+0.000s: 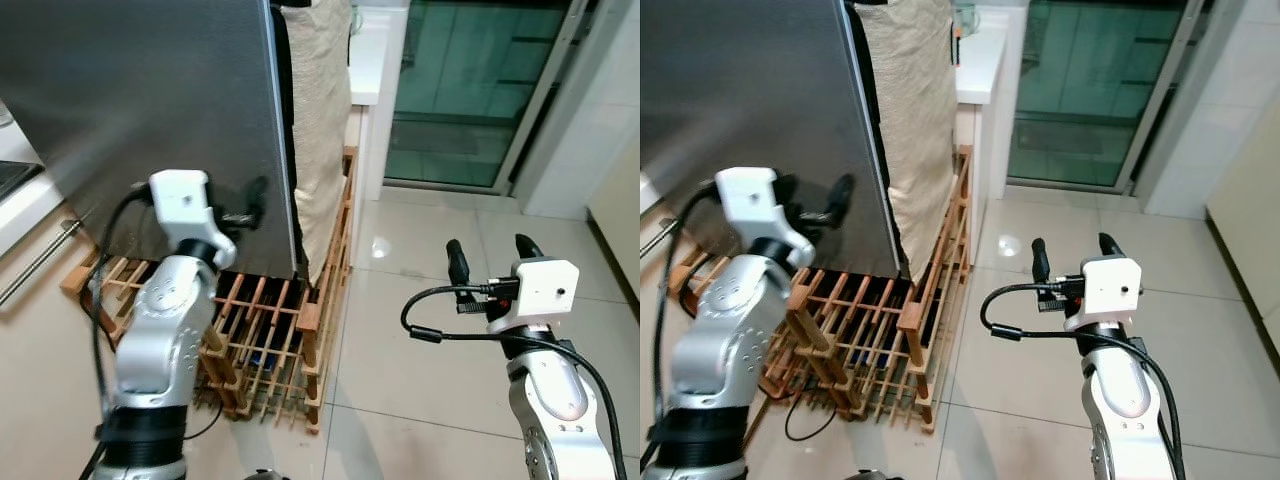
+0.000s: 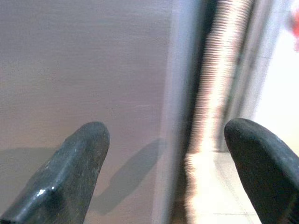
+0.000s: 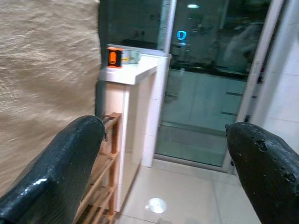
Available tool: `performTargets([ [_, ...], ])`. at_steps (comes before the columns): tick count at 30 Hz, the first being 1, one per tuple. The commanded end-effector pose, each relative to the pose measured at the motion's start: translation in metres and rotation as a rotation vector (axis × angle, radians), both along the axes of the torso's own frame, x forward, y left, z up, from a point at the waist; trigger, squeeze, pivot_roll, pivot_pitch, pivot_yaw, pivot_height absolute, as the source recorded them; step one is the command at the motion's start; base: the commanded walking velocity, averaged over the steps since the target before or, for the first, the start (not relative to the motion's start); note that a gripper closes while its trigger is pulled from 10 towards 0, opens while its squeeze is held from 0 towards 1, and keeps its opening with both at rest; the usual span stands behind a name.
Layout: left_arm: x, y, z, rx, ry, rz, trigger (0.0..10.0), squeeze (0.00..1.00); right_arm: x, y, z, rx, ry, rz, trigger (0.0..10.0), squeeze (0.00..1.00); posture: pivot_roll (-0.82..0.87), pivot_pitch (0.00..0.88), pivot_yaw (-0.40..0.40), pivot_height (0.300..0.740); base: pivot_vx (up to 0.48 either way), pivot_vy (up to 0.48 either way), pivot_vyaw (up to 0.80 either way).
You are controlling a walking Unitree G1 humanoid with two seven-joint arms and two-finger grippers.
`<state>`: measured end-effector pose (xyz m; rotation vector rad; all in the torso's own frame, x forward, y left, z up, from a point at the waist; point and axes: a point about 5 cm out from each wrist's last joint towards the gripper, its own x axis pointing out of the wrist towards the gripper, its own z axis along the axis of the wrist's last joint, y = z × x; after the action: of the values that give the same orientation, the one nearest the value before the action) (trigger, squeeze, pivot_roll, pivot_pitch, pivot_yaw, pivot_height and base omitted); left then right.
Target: Restocking fridge
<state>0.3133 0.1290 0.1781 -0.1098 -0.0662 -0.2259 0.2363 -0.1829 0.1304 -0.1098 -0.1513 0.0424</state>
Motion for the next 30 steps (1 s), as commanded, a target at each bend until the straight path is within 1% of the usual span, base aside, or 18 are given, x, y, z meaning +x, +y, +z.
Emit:
performTargets([
  [1,0.005,-0.003,0.0,0.018,0.01,0.001,10.0,0.0,0.004,0.002,0.001,0.006,-0.004,0.008,10.0,0.0,-0.18,0.0,0.068,0.74,0.0,0.0,0.0],
  [2,0.012,-0.004,0.008,-0.012,-0.016,0.012,10.0,0.0,0.005,0.001,0.002,0.008,-0.006,0.003,10.0,0.0,-0.19,0.0,0.074,0.74,0.0,0.0,0.0],
  [3,0.012,-0.004,0.008,-0.012,-0.016,0.012,10.0,0.0,0.005,0.001,0.002,0.008,-0.006,0.003,10.0,0.0,-0.19,0.0,0.074,0.74,0.0,0.0,0.0],
  [4,0.014,-0.003,0.01,-0.035,-0.027,0.01,10.0,0.0,0.005,0.0,0.001,0.007,-0.006,0.0,10.0,0.0,-0.2,0.0,0.083,0.74,0.0,-0.469,0.0],
  [8,0.013,-0.004,0.009,-0.046,-0.029,0.006,10.0,0.0,0.005,0.001,0.001,0.007,-0.004,-0.003,10.0,0.0,-0.21,0.0,0.085,0.74,0.0,-0.456,0.0],
  [11,0.015,-0.002,0.009,-0.047,-0.027,0.033,10.0,0.0,0.005,0.002,0.0,0.008,-0.003,-0.002,10.0,0.0,-0.21,0.0,0.085,0.74,0.096,-0.127,0.0],
  [14,0.022,0.0,0.008,-0.034,-0.016,0.07,10.0,0.0,0.006,0.003,-0.002,0.007,0.006,0.01,10.0,0.0,-0.2,0.0,0.08,0.74,0.0,0.0,0.0],
  [16,0.028,0.002,0.004,-0.006,0.017,0.111,10.0,0.0,0.008,0.003,-0.002,0.007,0.008,0.014,10.0,0.0,-0.2,0.0,0.077,0.74,0.0,0.0,0.0],
  [17,0.028,0.002,0.004,-0.006,0.017,0.111,10.0,0.0,0.008,0.003,-0.002,0.007,0.008,0.014,10.0,0.0,-0.2,0.0,0.077,0.74,0.0,0.0,0.0],
  [19,0.034,0.005,0.004,-0.012,0.04,0.11,10.0,0.0,0.011,0.005,0.001,0.008,-0.006,0.02,10.0,0.0,-0.2,0.0,0.086,0.74,0.0,0.0,0.0],
  [20,0.034,0.005,0.004,-0.012,0.04,0.11,10.0,0.0,0.011,0.005,0.001,0.008,-0.006,0.02,10.0,0.0,-0.2,0.0,0.086,0.74,0.0,0.0,0.0],
  [22,0.021,0.022,-0.003,0.009,0.034,0.115,10.0,0.0,0.012,0.001,0.005,0.035,-0.012,-0.004,10.0,0.0,-0.2,0.0,0.096,0.74,0.0,0.0,0.0],
  [23,0.021,0.022,-0.003,0.009,0.034,0.115,10.0,0.0,0.012,0.001,0.005,0.035,-0.012,-0.004,10.0,0.0,-0.2,0.0,0.096,0.74,0.0,0.0,0.0],
  [24,0.01,0.029,-0.013,0.027,0.041,0.113,10.0,0.0,0.013,0.0,0.004,0.045,-0.004,-0.012,10.0,0.0,-0.2,0.0,0.097,0.74,0.0,0.0,0.71],
  [25,0.006,0.03,-0.019,0.027,0.057,0.118,10.0,0.0,0.014,0.0,0.003,0.043,0.003,-0.012,10.0,0.0,-0.2,0.0,0.097,0.74,0.0,-0.48,0.7],
  [27,0.005,0.03,-0.022,0.025,0.068,0.122,10.0,0.0,0.015,0.001,0.002,0.041,0.007,-0.011,10.0,0.0,-0.19,0.0,0.091,0.74,0.0,-0.48,0.7],
  [28,0.007,0.022,-0.023,0.017,0.064,0.115,10.0,0.0,0.018,0.005,0.003,0.032,0.008,0.01,10.0,0.0,-0.17,0.0,0.081,0.74,0.0,-0.472,0.66],
  [30,0.01,0.017,-0.022,0.019,0.056,0.106,10.0,0.0,0.019,0.007,0.004,0.03,0.007,0.019,10.0,0.0,-0.17,0.0,0.081,0.74,0.0,-0.471,0.63],
])
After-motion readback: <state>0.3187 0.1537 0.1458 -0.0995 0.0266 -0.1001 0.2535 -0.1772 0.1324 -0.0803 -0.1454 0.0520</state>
